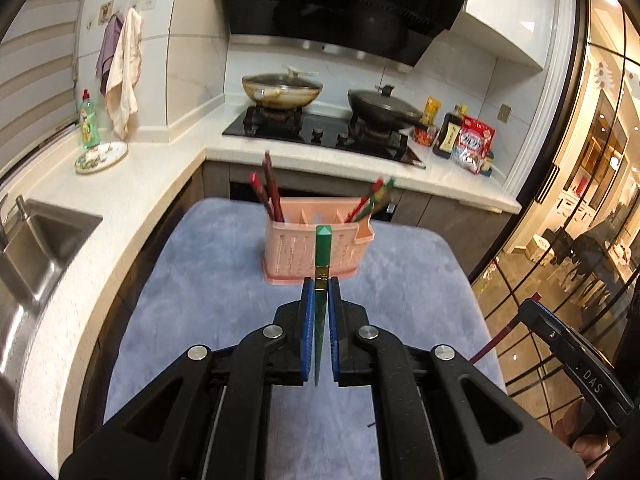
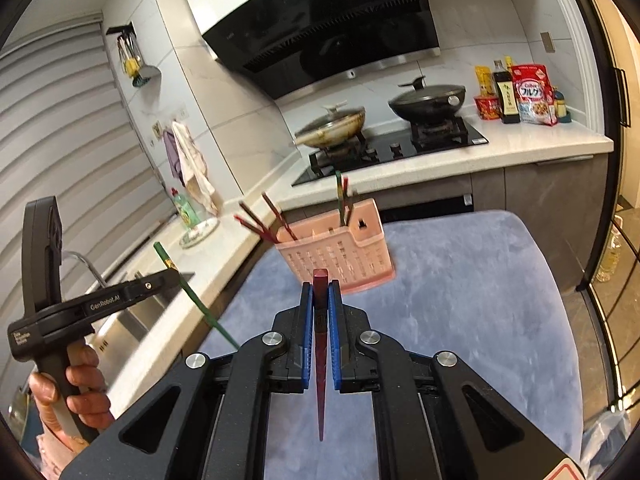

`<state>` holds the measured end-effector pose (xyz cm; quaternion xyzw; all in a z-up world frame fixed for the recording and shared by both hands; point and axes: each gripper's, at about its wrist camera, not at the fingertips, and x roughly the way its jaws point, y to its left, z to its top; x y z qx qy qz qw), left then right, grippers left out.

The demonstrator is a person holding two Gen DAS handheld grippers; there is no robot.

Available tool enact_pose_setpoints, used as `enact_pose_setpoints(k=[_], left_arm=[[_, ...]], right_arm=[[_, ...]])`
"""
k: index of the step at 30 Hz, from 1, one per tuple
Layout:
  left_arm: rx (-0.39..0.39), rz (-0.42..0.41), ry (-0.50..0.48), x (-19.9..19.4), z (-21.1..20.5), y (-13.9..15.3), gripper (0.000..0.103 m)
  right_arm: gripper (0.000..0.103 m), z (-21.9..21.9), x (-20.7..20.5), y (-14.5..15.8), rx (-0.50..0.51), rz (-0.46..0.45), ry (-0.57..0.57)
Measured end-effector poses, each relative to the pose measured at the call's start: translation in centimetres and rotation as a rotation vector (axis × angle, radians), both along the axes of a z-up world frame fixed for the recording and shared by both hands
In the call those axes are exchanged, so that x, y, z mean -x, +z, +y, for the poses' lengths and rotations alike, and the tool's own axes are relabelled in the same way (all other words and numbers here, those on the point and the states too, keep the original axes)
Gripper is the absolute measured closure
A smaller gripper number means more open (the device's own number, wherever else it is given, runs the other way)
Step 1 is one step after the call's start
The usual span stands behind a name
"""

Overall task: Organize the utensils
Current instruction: 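Lift both chopsticks and carry them above the pink holder with both tools, then lower both chopsticks into the pink holder and open both tools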

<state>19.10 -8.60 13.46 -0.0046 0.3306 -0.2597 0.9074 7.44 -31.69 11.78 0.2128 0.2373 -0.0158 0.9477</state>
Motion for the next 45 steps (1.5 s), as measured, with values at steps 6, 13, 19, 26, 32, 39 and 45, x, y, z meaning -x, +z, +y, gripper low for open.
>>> enact_pose_setpoints(k=[6, 13, 19, 26, 32, 39, 45], left_arm=[[0.040, -0.123, 0.027, -3.5, -1.8, 5.0, 0.097], [0.075, -0.193, 0.059, -8.7, -3.8, 8.2, 0.097], [0.067, -0.204, 0.084, -12.7, -5.1, 8.0, 0.097], [0.035, -0.163, 0.090, -15.9, -6.3, 4.9, 0.097], [0.014, -0.107, 0.083, -17.3, -7.0, 2.0, 0.096], [-0.031, -0.091, 0.096, -17.9, -7.5, 0.2, 0.095], [-0.050, -0.107, 0.117, -17.0, -6.9, 0.4, 0.074]], right_arm=[[0.096, -2.2, -5.2, 4.5, -0.008, -0.105, -0.027], [0.096, -4.1, -12.7, 8.4, 0.015, -0.175, -0.083], [0.096, -4.5, -17.9, 9.1, 0.034, -0.186, -0.098], [0.096, -4.1, -22.4, 6.6, 0.085, -0.120, -0.090], [0.096, -4.0, -24.8, 3.4, 0.062, -0.048, -0.073], [0.090, -3.0, -26.1, 1.0, 0.061, 0.017, -0.015], [0.089, -3.0, -25.0, 1.4, 0.056, 0.015, -0.012]])
